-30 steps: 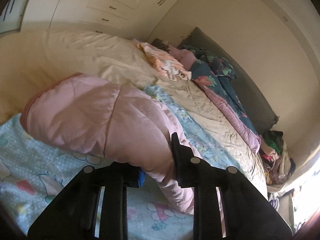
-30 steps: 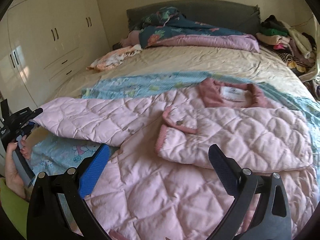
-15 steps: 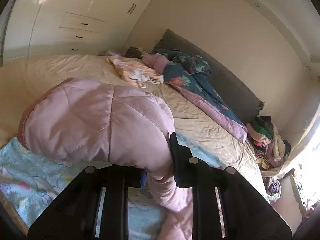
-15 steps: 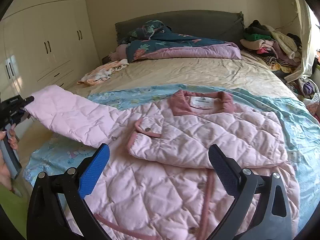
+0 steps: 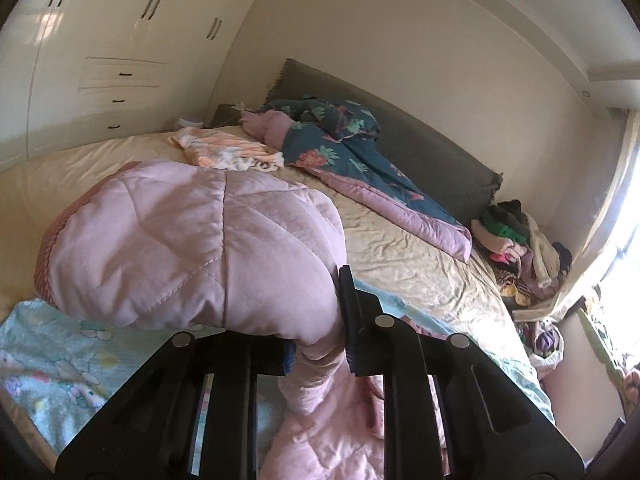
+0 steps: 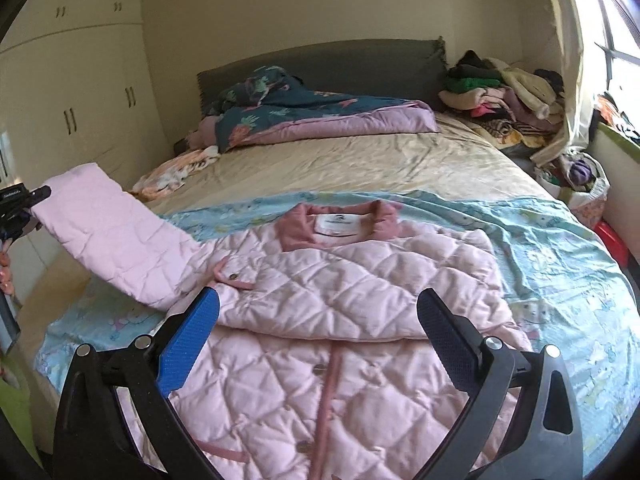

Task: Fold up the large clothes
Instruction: 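Grasp the sleeve cuff with the left tool and lift it, then carry the sleeve across the jacket front with the left tool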

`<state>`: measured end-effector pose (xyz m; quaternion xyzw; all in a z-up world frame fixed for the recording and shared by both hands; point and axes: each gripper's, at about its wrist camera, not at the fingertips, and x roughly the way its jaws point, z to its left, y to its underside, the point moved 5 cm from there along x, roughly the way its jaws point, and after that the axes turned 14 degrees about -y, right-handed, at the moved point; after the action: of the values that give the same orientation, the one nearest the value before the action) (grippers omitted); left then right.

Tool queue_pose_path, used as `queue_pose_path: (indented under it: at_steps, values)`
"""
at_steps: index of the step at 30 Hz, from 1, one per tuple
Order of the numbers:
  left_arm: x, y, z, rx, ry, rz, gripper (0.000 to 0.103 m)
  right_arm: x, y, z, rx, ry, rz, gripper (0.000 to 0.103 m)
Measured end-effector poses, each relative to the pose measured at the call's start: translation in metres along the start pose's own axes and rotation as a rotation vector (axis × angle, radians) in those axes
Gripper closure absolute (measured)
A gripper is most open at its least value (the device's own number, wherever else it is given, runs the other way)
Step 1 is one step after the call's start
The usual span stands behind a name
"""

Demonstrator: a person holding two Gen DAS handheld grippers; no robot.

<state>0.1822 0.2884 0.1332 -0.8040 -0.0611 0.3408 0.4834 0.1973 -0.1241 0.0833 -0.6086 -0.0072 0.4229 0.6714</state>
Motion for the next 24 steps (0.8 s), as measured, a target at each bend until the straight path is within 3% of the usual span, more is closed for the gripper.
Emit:
queue_pose_path:
  at_steps: [10, 24]
  values:
    - [-0.011, 0.014, -0.05, 0.091, 0.034, 0.007, 0.093, -0.022, 0.009, -0.039, 0.035, 0.052, -0.003, 0.004]
    - [-0.013, 0.062, -0.144, 0.242, 0.099, 0.019, 0.093, -0.048, 0.019, -0.077, 0.065, 0.074, -0.062, 0.004]
